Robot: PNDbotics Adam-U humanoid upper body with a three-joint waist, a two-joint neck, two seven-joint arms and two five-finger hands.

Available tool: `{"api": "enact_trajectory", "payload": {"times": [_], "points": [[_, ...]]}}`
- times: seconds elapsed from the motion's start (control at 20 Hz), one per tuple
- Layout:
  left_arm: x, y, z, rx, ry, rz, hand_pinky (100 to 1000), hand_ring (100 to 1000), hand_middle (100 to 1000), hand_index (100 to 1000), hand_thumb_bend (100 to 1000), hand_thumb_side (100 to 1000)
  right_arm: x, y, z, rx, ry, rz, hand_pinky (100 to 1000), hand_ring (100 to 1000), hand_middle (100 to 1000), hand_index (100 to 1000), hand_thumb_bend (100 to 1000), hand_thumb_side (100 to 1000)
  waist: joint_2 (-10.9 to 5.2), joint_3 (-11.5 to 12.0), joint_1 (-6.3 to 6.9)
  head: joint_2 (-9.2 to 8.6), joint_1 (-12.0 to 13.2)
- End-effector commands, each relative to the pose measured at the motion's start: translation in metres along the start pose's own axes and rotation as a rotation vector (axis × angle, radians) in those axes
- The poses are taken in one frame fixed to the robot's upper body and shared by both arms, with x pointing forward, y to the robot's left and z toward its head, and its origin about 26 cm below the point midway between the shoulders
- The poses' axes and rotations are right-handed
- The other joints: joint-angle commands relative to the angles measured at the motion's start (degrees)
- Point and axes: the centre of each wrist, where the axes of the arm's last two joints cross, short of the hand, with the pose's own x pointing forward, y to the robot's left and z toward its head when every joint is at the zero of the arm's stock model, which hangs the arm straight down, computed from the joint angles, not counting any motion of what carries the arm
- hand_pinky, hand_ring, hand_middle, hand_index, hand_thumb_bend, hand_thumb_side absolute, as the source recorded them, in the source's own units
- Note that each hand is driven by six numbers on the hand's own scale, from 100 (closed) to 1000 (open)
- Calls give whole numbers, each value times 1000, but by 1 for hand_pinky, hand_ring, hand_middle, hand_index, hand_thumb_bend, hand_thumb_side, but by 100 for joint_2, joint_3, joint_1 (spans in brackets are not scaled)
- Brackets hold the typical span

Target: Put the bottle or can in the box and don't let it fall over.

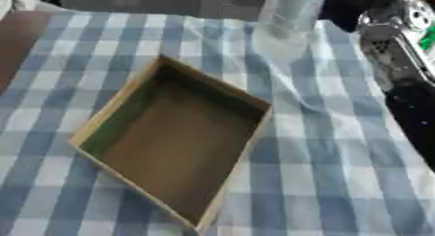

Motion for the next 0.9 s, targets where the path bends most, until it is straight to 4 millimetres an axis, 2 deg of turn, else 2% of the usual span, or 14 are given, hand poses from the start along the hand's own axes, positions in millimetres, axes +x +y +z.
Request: {"api": "enact_trajectory", "payload": {"times": [0.05, 0.4, 0.9], "points": [[5, 3, -4, -2, -13, -22, 1000, 1000, 1000, 695, 100, 800, 16, 6, 2, 28, -30, 7, 170, 198, 436, 148, 100, 100, -191, 23, 5, 68, -44], [-13, -3, -8, -31, 54, 0, 1000, 1000, 1000, 691, 104, 835, 31, 34, 13, 58, -76, 15, 177, 202, 429, 154, 100, 100, -328, 72, -29, 148, -108], [-21, -11, -14, -48, 75, 44, 1000, 1000, 1000, 686, 117, 835, 21, 58, 12, 116, -70, -24, 185, 210, 442, 162, 100, 100, -420, 194, -54, 213, -269]]}}
